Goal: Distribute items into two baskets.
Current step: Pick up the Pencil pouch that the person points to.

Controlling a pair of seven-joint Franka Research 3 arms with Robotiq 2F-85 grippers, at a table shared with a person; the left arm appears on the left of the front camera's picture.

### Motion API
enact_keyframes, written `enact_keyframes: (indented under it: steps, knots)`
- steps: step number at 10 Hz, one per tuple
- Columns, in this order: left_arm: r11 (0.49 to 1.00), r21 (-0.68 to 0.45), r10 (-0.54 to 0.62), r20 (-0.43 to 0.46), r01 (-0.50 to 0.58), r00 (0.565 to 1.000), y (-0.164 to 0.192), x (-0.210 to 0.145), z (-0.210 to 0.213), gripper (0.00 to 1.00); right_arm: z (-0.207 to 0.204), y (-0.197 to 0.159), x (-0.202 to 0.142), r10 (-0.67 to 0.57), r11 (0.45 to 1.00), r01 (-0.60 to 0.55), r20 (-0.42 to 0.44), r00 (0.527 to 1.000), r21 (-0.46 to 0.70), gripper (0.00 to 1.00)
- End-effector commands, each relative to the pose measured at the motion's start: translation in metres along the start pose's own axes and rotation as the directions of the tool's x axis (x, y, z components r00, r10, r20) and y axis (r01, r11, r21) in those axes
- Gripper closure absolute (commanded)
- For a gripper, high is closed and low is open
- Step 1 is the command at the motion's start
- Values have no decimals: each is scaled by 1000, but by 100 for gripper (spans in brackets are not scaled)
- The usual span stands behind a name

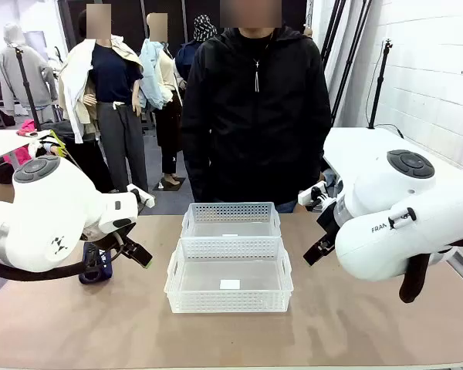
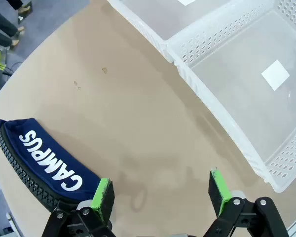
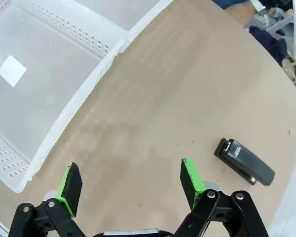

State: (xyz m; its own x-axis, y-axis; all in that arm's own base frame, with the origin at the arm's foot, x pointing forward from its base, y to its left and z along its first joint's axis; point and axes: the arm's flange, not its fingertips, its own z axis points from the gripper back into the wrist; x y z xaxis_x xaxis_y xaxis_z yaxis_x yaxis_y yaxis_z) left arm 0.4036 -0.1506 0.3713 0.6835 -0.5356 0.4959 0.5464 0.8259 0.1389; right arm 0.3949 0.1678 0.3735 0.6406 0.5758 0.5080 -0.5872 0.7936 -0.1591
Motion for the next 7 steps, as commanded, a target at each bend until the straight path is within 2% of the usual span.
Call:
enact_keyframes:
  steps: [1, 7]
  knots:
    - [1000, 0, 0, 0, 0, 1000, 0, 0, 0, 0, 0, 0, 0, 0, 1000, 0, 0, 1000, 0, 0]
    - [1000, 0, 0, 0, 0, 1000, 0, 0, 0, 0, 0, 0, 0, 0, 1000, 0, 0, 1000, 0, 0]
